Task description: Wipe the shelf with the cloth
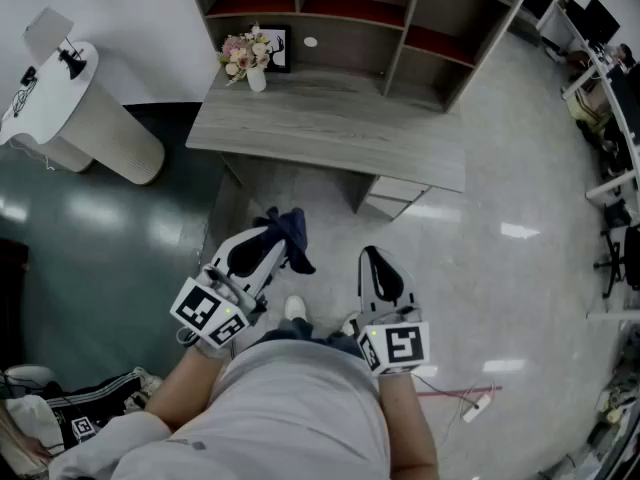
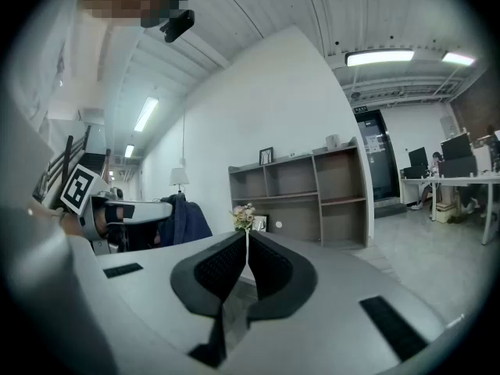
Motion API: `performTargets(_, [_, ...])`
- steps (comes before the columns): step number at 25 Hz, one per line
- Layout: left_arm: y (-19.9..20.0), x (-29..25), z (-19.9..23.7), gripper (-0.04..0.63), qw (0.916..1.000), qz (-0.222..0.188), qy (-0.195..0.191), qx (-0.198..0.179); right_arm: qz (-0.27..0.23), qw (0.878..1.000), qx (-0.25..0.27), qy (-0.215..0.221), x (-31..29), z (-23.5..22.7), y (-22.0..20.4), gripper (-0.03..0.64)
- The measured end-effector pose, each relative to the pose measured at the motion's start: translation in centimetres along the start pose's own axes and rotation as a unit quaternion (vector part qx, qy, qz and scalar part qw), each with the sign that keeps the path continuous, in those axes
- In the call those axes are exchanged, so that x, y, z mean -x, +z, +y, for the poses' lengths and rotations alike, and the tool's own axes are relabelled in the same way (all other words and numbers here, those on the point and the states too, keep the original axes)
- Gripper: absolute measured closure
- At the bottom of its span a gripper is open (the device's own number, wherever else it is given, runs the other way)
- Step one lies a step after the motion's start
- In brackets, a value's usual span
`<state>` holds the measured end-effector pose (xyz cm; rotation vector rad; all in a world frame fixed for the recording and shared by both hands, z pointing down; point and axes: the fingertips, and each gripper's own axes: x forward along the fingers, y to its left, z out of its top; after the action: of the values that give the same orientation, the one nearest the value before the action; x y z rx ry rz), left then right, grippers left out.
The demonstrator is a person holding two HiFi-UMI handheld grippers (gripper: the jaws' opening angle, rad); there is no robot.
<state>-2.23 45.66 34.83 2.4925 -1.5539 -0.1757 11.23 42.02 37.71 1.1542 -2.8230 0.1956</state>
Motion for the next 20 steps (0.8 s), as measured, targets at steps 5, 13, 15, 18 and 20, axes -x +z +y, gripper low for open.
performTargets(5, [0.0, 0.2, 2.2, 0.522, 1.0000, 0.000, 0.002, 0.003, -0.001, 1.000, -0.003, -0.009, -1.7, 0.3, -0.1, 0.592])
performTargets(13, [1.5, 0.4, 7.1, 0.522, 1.0000, -0.004, -0.001, 0.001, -0.012, 0.999, -0.018, -0.040, -4.7, 0.5, 0.3, 0.592])
performTargets(15, [1.6, 0.1, 8.1, 0.522, 1.0000, -0.002, -0.005, -0.001, -0.017, 0.999, -0.016, -0.049, -5.2, 0.4, 0.6, 0.592])
performTargets(18, [1.2, -0.3, 9.3, 0.522, 1.0000, 0.004, -0.006, 0.000, -0.025, 0.998, -0.014, -0.062, -5.7, -0.1, 0.8, 0.592])
performTargets(20, [0.8, -0.9, 10.0, 0.522, 1.0000, 0.009, -0.002, 0.002, -0.032, 0.998, -0.018, -0.060, -6.4, -0.6, 0.8, 0.592])
